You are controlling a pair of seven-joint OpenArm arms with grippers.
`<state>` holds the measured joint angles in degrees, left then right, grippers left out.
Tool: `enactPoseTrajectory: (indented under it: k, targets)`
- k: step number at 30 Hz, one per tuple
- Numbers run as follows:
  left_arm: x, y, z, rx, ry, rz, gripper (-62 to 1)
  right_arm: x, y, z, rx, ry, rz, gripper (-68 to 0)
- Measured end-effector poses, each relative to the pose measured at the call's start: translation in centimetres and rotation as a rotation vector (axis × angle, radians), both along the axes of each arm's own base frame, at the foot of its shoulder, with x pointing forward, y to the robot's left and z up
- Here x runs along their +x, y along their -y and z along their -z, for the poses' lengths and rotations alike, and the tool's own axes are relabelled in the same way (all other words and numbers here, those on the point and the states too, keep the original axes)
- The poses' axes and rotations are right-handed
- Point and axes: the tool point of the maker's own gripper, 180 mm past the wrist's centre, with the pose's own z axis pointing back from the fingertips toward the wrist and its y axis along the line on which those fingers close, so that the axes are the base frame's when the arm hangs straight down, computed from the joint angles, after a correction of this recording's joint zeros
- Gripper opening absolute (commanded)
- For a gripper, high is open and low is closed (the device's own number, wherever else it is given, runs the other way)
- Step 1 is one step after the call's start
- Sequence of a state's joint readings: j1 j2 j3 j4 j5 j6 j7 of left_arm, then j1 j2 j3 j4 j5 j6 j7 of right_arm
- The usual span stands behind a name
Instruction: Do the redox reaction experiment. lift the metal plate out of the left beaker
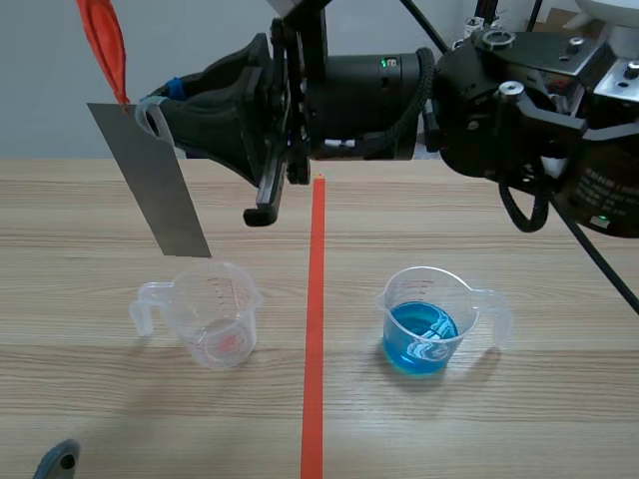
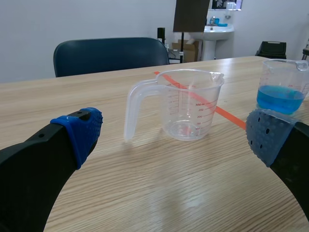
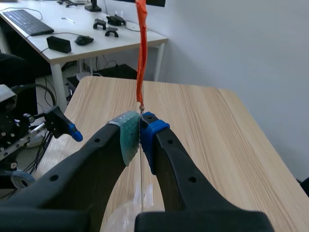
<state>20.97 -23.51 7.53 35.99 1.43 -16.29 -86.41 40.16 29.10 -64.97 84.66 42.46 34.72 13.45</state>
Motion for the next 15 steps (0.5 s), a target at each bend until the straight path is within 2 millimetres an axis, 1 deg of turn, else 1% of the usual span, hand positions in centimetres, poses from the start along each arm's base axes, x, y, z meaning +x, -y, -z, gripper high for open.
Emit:
enactPoseTrajectory:
  k: [6, 10, 15]
  targets:
    - [0.0, 0.0, 0.0, 0.000, 0.000, 0.000, 1.4, -0.1, -0.1, -0.1, -0.016, -0.045, 0.003, -66.9]
    - [0.0, 0.0, 0.0, 0.000, 0.000, 0.000, 1.4, 0.5, 0.2, -0.8, -0.001, -0.043, 0.020, -66.9]
    - [0.0, 0.0, 0.0, 0.000, 0.000, 0.000, 1.4, 1.0, 0.4, -1.2, 0.002, -0.054, 0.035, -66.9]
